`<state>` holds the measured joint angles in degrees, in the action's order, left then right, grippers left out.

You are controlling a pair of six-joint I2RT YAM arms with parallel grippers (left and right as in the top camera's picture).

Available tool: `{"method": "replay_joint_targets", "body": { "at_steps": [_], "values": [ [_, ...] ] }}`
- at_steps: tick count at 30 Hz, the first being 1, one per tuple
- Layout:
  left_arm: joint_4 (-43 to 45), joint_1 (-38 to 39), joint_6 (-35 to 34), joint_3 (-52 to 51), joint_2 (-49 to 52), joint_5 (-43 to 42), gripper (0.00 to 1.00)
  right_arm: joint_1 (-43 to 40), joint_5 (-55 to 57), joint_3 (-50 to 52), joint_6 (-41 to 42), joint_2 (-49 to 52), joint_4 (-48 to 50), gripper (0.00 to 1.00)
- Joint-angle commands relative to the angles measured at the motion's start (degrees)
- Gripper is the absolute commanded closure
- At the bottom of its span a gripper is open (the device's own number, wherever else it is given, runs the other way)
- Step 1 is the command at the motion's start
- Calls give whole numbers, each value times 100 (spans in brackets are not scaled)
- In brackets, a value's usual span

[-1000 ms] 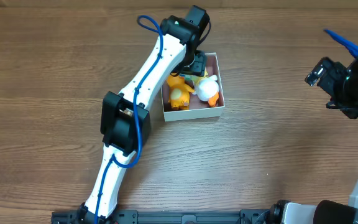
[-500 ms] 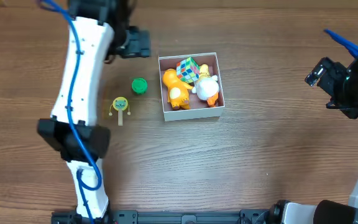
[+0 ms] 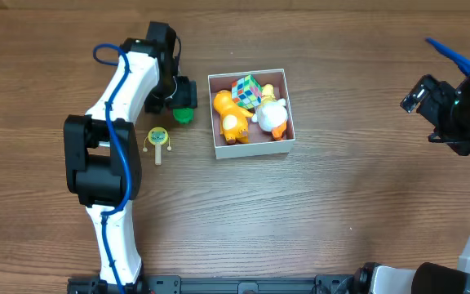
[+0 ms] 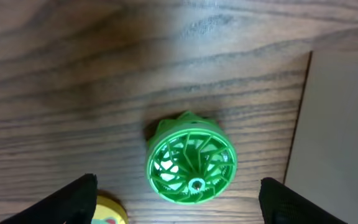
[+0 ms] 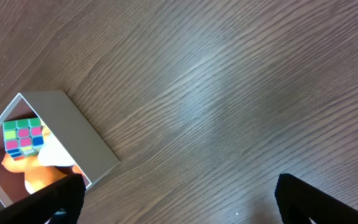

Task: Pack container
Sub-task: 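Grasp the green round toy with the left gripper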

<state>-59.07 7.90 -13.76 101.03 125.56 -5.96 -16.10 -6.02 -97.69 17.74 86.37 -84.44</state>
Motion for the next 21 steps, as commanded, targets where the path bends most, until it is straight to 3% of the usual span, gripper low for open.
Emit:
{"method": "replay_joint_targets", "body": {
  "at_steps": [1, 8, 11, 16, 21],
  "values": [
    [398, 42, 94, -293, -20, 57, 20, 0, -9, 0, -42, -22, 28, 0],
    [885, 46, 256, -647, -20, 61, 21, 0, -7, 0, -42, -22, 28, 0],
    [981, 48, 426, -697, -20, 66, 27, 0, -7, 0, -42, -22, 28, 0],
    [876, 48, 562, -719, -20, 516, 28, 0, -7, -2, -42, -22, 13, 0],
    [852, 48, 678, -719, -20, 564, 47, 0, -7, 0, -90, -22, -42, 0]
  ]
}}
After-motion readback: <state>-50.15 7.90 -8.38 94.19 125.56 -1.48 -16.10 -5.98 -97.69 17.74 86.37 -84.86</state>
